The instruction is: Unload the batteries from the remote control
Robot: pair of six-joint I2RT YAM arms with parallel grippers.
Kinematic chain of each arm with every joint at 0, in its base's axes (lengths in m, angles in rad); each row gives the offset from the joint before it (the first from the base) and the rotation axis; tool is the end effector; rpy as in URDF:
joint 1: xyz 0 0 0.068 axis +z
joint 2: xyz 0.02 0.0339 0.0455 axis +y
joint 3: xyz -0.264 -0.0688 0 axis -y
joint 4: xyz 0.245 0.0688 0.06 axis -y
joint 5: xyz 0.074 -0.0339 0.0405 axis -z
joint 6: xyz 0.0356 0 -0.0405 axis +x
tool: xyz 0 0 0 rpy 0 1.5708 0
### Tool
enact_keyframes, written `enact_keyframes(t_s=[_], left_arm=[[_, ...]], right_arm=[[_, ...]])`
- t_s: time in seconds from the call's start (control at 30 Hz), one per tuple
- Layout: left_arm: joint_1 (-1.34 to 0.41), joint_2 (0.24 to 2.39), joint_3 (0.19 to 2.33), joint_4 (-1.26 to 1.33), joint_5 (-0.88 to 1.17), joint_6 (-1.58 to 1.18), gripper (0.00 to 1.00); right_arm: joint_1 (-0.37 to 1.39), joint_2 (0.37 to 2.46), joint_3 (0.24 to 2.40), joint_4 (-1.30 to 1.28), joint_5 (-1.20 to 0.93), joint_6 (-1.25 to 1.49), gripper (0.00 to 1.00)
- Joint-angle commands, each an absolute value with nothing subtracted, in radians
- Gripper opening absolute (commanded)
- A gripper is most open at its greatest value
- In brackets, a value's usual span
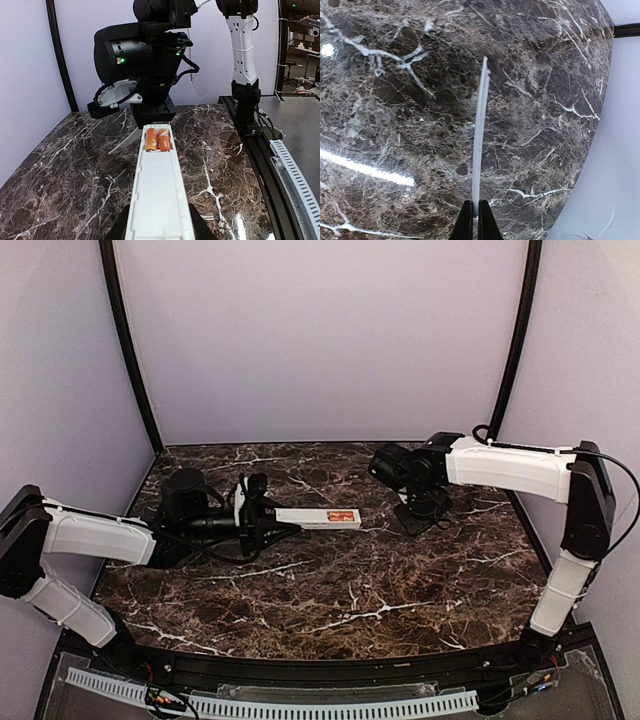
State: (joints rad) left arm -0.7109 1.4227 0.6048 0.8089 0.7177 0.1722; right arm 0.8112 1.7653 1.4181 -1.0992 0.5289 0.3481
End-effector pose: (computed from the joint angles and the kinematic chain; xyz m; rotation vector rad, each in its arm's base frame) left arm 0.2069 -0.2090 0.2359 1.1922 1.1638 -0.9765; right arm 0.2436 0.2304 0.2417 -0.5759 2.6413 -0.5202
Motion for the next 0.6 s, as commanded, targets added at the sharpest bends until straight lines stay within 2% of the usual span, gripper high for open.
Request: enact_keyframes(t_s=[0.0, 0.27, 0.57], left_arm=[[-0.710, 1.392, 0.593, 0.804, 0.722, 0.167, 0.00], [-0.710, 1.386, 0.593, 0.799, 0.719, 0.170, 0.00], [-0.710, 1.383, 0.592, 0.794, 0.722, 0.160, 0.00]], right_arm=[[0.822, 1.732, 1.401, -1.064, 0.369, 0.315, 0.04], [0.822, 1.701, 1.382, -1.061, 0.286, 0.311, 0.20], [0.814, 1.643, 1.388, -0.985, 0.144, 0.303, 0.28]])
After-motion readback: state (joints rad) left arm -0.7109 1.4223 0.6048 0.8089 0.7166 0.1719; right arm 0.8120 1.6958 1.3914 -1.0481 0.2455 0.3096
